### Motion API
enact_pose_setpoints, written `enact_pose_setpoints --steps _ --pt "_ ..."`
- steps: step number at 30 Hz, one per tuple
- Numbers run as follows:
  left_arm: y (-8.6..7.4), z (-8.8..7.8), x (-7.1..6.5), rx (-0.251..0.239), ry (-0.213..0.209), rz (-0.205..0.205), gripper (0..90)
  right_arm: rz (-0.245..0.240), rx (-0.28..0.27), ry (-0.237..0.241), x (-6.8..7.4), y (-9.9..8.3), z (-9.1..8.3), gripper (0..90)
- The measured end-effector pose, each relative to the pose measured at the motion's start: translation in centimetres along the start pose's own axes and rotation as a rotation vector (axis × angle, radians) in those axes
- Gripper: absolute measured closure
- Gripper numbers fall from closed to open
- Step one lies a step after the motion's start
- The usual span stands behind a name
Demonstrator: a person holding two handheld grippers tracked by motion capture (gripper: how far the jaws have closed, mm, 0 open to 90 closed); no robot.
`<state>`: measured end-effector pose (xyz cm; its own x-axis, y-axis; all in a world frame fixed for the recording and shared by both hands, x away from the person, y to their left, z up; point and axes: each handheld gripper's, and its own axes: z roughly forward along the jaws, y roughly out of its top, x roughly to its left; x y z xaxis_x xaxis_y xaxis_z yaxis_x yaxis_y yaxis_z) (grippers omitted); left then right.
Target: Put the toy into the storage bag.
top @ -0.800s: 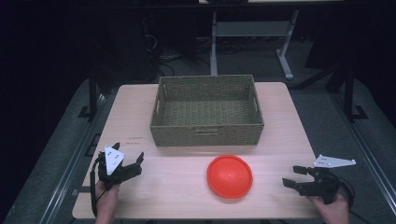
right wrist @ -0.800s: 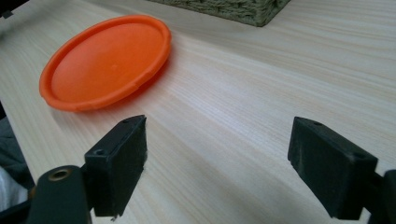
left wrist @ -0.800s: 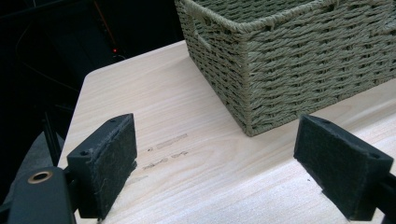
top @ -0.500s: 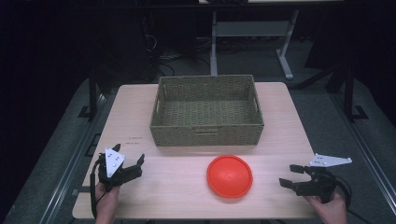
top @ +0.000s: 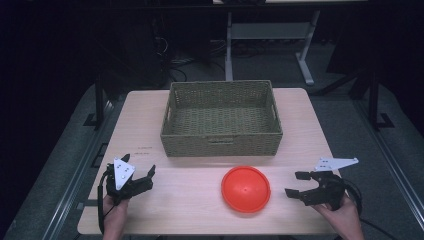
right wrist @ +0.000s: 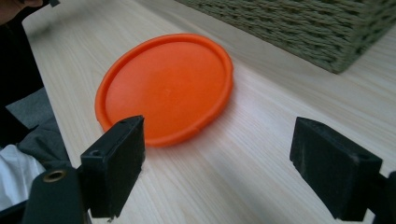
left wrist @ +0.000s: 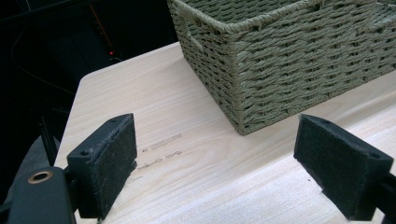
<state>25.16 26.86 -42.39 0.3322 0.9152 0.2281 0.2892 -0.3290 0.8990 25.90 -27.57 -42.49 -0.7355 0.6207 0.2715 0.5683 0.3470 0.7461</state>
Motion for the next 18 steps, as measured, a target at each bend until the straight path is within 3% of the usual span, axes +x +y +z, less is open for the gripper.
enact_pose_setpoints --steps 6,12,18 --pt "0.0 0.0 0.2 -0.005 0.001 -0.003 12.7 0.029 0.051 0.052 0.0 2.3 1.8 17.5" --pt "0.0 0.1 0.2 -0.005 -0.001 -0.003 12.7 0.007 0.105 0.056 0.4 3.8 3.2 18.5" --pt "0.0 -0.1 0.3 -0.005 0.001 -0.003 12.7 0.029 0.141 0.071 0.0 4.5 4.4 20.0"
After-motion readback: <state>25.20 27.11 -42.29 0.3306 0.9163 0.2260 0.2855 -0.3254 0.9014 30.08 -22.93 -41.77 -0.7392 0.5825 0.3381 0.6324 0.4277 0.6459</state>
